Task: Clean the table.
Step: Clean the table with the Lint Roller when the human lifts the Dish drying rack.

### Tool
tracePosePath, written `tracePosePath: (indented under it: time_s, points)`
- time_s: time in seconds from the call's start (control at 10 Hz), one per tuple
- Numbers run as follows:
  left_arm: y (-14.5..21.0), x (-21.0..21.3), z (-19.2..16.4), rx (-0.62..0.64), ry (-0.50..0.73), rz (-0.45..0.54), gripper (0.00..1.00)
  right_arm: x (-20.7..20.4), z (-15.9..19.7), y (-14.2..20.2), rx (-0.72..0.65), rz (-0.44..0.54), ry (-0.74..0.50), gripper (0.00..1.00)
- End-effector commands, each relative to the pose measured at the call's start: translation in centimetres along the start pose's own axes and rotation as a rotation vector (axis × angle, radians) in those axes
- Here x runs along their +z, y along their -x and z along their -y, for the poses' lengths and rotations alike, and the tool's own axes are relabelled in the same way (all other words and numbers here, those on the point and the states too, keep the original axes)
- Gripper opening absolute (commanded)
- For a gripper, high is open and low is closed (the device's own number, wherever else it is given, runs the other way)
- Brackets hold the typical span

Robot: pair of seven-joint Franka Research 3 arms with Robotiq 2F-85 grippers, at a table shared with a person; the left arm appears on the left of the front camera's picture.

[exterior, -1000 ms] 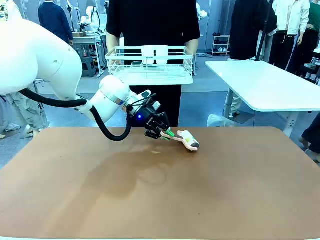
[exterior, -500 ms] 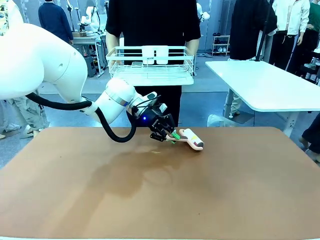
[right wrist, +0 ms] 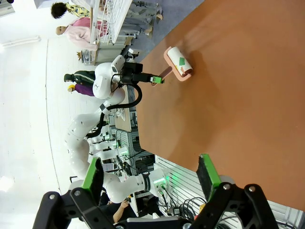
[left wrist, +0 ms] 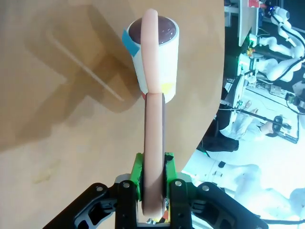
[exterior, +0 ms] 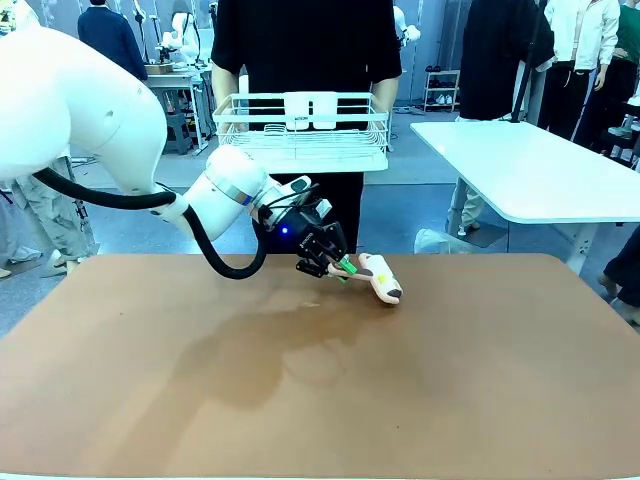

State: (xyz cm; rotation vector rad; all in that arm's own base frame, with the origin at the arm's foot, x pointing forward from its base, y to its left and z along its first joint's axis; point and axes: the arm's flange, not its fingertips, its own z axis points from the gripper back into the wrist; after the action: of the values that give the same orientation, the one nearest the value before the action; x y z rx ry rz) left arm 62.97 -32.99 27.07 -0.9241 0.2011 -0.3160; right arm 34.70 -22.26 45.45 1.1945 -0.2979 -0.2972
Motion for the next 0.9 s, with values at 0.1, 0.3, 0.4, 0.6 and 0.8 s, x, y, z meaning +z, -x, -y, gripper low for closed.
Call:
tracePosePath:
  time_s: [0.1,0.3,0.4,0.6,0.8]
  points:
    - [5.4,4.0,1.6,-0.034,0.022,0.014,0.22,0.1,-0.3,0.1,0.005,0.002,-0.009,1.00]
    - [7.9,7.0,2.5,-0.064,-0.007,0.040,0.22,0.1,-0.3,0.1,0.005,0.002,-0.009,1.00]
    - [9.4,8.7,2.9,-0.082,-0.032,0.051,0.22,0.1,-0.3,0.1,0.005,0.002,-0.009,1.00]
    - [12.4,11.6,3.5,-0.102,-0.077,0.065,0.22,0.1,-0.3,0.1,0.005,0.002,-0.009,1.00]
    - [16.1,14.4,4.3,-0.123,-0.159,0.101,0.22,0.1,-0.3,0.1,0.005,0.002,-0.009,1.00]
